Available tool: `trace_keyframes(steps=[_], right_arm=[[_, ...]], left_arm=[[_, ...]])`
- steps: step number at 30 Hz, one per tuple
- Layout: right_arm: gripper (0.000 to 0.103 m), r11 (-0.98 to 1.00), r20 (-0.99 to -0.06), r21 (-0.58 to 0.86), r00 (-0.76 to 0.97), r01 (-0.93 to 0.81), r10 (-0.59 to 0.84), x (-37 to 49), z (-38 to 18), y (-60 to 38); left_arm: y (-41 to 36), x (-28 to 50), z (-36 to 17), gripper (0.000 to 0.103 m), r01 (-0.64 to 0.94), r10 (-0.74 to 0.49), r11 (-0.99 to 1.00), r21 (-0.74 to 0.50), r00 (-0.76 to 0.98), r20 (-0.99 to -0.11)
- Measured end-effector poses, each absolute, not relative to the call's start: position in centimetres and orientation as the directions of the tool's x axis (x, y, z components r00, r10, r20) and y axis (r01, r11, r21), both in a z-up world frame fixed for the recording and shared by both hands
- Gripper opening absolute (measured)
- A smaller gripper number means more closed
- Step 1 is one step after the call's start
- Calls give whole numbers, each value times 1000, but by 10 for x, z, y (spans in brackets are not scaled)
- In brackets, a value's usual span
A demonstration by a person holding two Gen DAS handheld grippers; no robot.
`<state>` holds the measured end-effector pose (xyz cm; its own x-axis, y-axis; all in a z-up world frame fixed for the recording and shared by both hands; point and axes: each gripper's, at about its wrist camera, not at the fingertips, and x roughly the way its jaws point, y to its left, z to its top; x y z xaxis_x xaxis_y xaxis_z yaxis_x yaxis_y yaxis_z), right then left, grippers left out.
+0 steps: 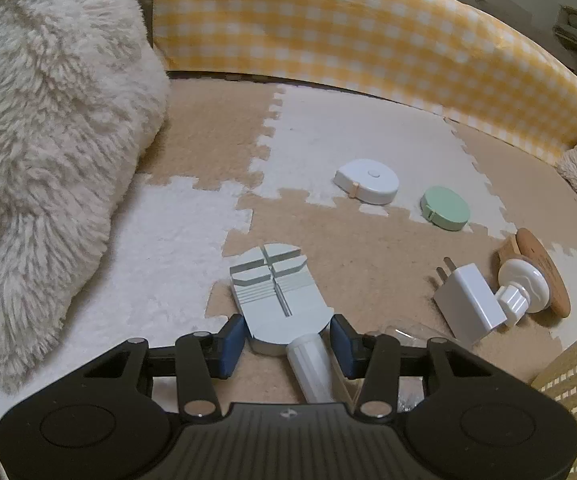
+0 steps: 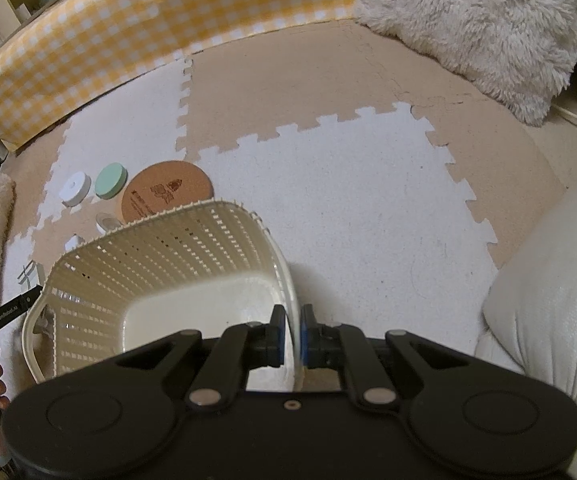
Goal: Organize rigid objects
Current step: 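Lift the white watch-band tool with the left tool toward the cream basket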
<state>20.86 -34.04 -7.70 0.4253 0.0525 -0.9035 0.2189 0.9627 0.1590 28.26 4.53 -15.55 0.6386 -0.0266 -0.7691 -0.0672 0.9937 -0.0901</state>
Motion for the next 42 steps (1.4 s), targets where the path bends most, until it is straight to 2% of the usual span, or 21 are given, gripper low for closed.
trace_keyframes(steps=[12,18,19,22,27,28,32,34,42], right_arm=[[7,963,-900,161,434,214,54,207,-76,-340],[7,963,-900,163,432,216,56,207,-76,-340],[7,963,-900,164,432,216,56,207,-76,-340],[7,963,-900,164,432,216,56,207,-76,-340],[7,963,-900,161,431,215,54,207,-76,-340],[7,963,-901,161,431,215,54,207,-76,-340],[7,963,-901,160,431,215,53,207,-76,-339],[7,963,-901,161,431,215,54,207,-77,-340],[10,961,-897,172,437,216,63,209,-73,-343]], left_arm=[[53,263,-140,47,-83,-25,991,-105,657,-753],[53,248,-122,45,-56,-26,994,-90,696,-717],[52,245,-119,38,-50,-30,995,-92,701,-712],[50,239,-111,8,-29,-49,995,-99,710,-703],[46,239,-111,10,-22,-55,995,-99,706,-706],[47,240,-113,14,-27,-57,994,-106,703,-709],[54,248,-120,46,-74,-61,986,-151,681,-730],[59,251,-124,54,-116,-52,978,-174,670,-741],[76,275,-145,56,-341,-19,897,-282,608,-794]])
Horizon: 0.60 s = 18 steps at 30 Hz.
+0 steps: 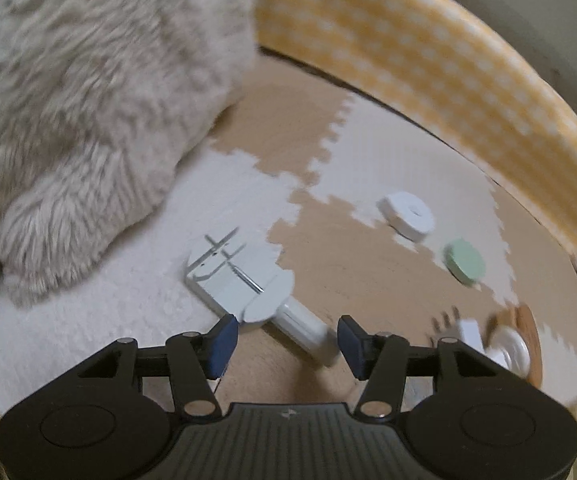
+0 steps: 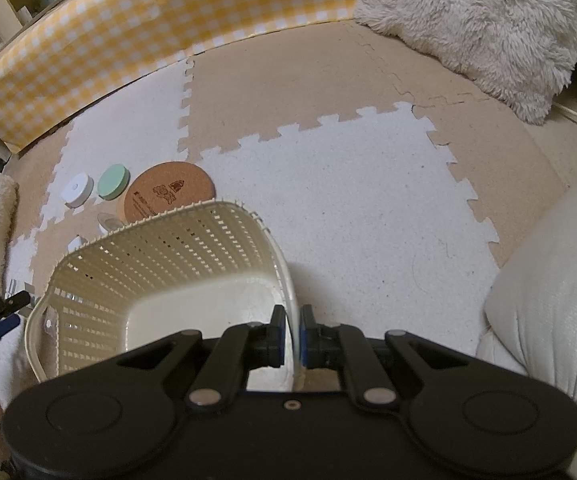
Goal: Organize rigid objects
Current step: 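Lift the white watch-band tool with the left tool toward the cream basket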
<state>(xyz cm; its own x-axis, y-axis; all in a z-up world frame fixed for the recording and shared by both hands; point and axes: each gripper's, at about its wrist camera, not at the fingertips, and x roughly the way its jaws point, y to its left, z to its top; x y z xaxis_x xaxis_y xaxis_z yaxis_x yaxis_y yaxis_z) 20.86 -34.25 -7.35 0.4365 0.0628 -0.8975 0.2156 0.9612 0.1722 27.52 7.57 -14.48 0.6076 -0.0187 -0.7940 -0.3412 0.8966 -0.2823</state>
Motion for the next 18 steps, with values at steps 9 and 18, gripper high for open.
trace_keyframes(steps=[9,18], right_arm=[[25,993,-898,101,435,66,63,231,-62,-342],[7,987,-882,161,449,12,139,233,-68,-346]], left_arm=[[80,297,-149,62,-429,80,872,-236,600,-796],[70,304,-154,53,-371,152,922,-107,604,-782]])
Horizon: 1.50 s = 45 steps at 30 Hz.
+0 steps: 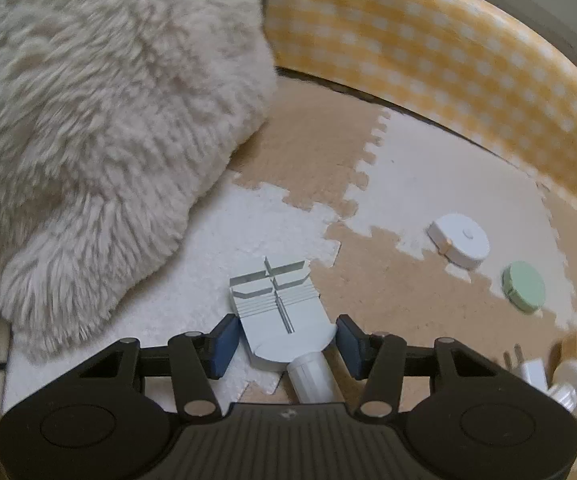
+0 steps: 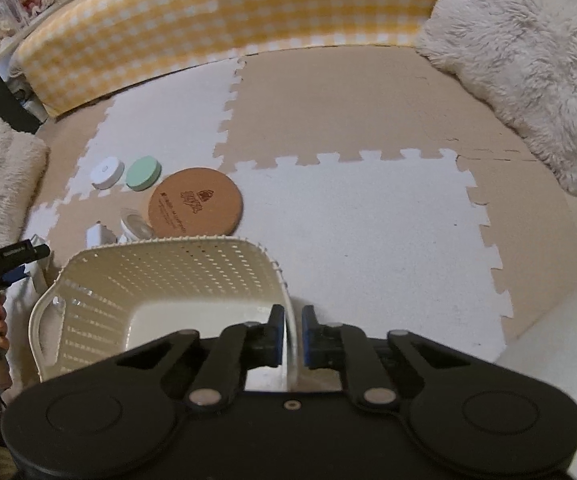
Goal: Organize rigid objects
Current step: 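Lift the white watch-band tool with the left tool toward the cream basket, then lower the watch-band tool into the basket and open the left tool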
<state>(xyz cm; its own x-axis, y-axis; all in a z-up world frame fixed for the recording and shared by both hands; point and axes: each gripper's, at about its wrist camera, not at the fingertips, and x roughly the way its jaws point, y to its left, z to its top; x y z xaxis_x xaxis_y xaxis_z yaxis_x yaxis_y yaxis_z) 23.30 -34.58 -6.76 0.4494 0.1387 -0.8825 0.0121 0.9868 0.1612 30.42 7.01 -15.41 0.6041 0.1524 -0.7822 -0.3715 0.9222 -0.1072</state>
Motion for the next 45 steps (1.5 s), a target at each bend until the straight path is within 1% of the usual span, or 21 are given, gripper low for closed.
trace_keyframes(steps=[7,11,17,22,27,32,36,42,45], right_arm=[[6,982,-872,187,465,27,154,229,-68,-349],[6,980,-868,198,470,30,161,228,-68,-350],[6,977,-864,209,475,31,170,227,-67,-351],[6,976,-859,215,480,29,175,225,-66,-352],[6,976,-855,217,486,24,178,224,-65,-352],[6,975,-857,221,482,30,180,225,-66,-353],[6,973,-859,228,479,36,184,225,-67,-355],[6,972,-858,231,479,37,185,225,-67,-356],[6,972,-858,233,479,39,186,225,-68,-356]], left_arm=[[61,292,-139,52,-269,114,959,-90,658,-744],[47,281,-120,51,-186,77,979,-79,702,-708],[32,258,-85,51,-89,0,991,-104,761,-649],[18,236,-53,51,0,-91,989,-147,787,-611],[-7,212,-23,51,135,-212,976,-172,780,-589],[-41,196,-7,51,263,-353,935,-236,724,-593],[-72,192,-13,51,330,-442,897,-293,652,-616],[-118,210,-45,51,340,-473,879,-335,526,-707],[-138,220,-57,51,344,-488,868,-357,468,-737]])
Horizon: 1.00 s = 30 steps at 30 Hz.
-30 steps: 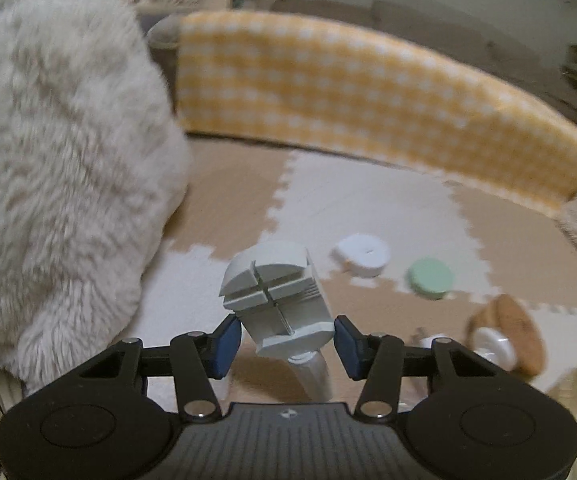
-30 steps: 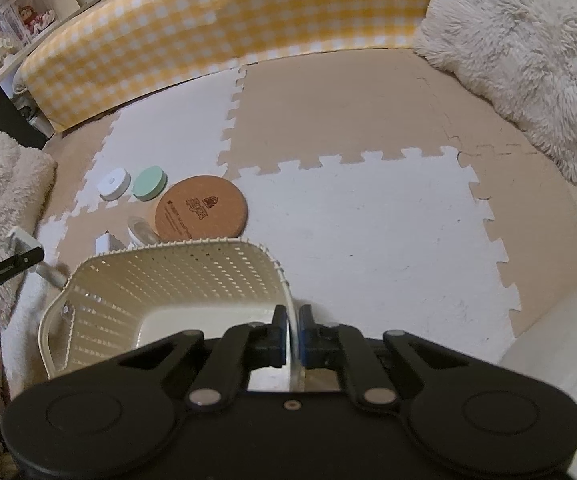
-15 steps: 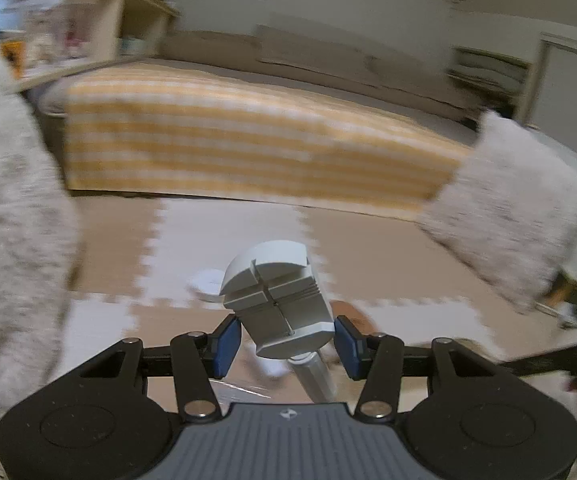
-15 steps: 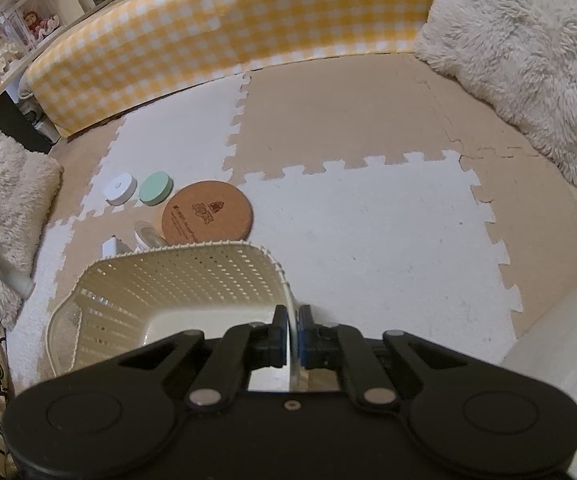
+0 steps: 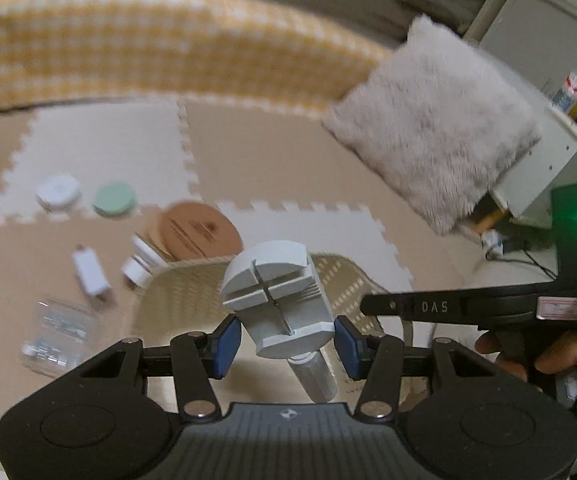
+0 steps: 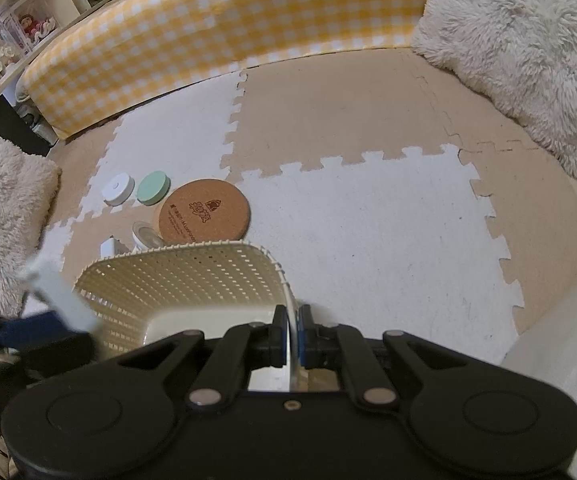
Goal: Organize rigid objects
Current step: 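Lower the watch-band tool into the basket and open the left tool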
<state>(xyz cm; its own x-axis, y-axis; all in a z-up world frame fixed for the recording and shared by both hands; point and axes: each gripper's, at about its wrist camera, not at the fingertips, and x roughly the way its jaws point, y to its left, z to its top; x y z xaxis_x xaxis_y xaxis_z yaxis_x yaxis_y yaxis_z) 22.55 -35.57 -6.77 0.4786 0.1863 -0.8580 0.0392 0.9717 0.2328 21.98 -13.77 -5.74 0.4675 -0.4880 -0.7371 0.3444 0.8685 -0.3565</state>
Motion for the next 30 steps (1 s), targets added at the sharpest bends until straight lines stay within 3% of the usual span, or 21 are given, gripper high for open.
trace_keyframes(steps=[9,18,21,23,30], right_arm=[[6,970,-857,241,478,42,192,226,-68,-357],[6,967,-855,251,479,47,199,226,-69,-357],[6,966,-854,254,479,48,201,226,-69,-358],[6,965,-854,257,479,49,203,226,-69,-358],[6,961,-851,270,480,54,212,226,-70,-361]], left_arm=[[-181,239,-96,51,367,-474,858,-358,301,-828],[-212,251,-123,51,408,-436,860,-308,270,-859],[-213,254,-127,53,393,-458,854,-342,255,-852],[-213,255,-129,61,382,-468,852,-359,248,-848],[-207,249,-123,67,387,-478,849,-360,272,-836]])
